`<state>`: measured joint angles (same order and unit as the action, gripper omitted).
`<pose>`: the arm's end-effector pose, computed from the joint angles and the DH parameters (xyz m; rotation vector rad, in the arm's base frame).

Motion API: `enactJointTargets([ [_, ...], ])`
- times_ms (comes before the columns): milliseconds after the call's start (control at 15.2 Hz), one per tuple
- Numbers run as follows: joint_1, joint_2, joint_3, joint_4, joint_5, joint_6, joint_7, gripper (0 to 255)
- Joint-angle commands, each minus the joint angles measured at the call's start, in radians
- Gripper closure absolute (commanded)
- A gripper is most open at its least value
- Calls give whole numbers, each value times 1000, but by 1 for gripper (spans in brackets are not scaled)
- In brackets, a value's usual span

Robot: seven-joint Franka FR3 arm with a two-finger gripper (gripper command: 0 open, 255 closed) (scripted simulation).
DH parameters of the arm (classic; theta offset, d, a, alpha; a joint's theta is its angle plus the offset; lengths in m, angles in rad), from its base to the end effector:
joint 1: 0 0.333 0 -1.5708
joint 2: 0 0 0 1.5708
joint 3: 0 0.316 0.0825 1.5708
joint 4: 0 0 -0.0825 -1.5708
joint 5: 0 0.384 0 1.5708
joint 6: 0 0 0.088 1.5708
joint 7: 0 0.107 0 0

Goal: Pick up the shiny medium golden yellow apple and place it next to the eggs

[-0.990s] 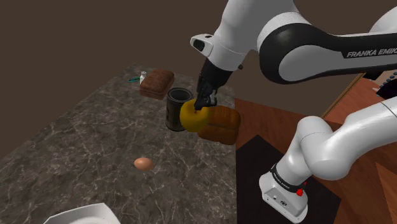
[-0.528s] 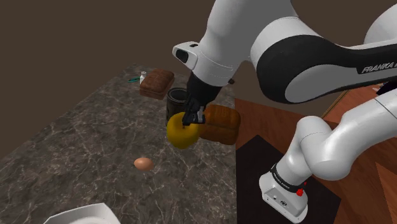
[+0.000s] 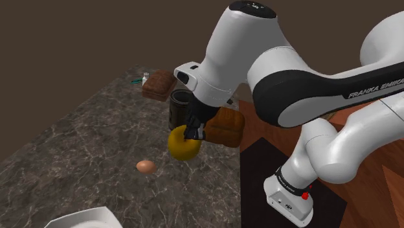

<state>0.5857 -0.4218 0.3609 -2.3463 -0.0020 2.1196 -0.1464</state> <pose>0.2519 0.3688 0.4990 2.6206 1.5656 0.3265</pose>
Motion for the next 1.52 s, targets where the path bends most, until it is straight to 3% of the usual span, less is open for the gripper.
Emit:
enactJointTargets([
  [0, -2, 9, 3, -18, -3, 28, 3, 255],
  [1452, -32, 152, 58, -204, -70, 348, 90, 255],
])
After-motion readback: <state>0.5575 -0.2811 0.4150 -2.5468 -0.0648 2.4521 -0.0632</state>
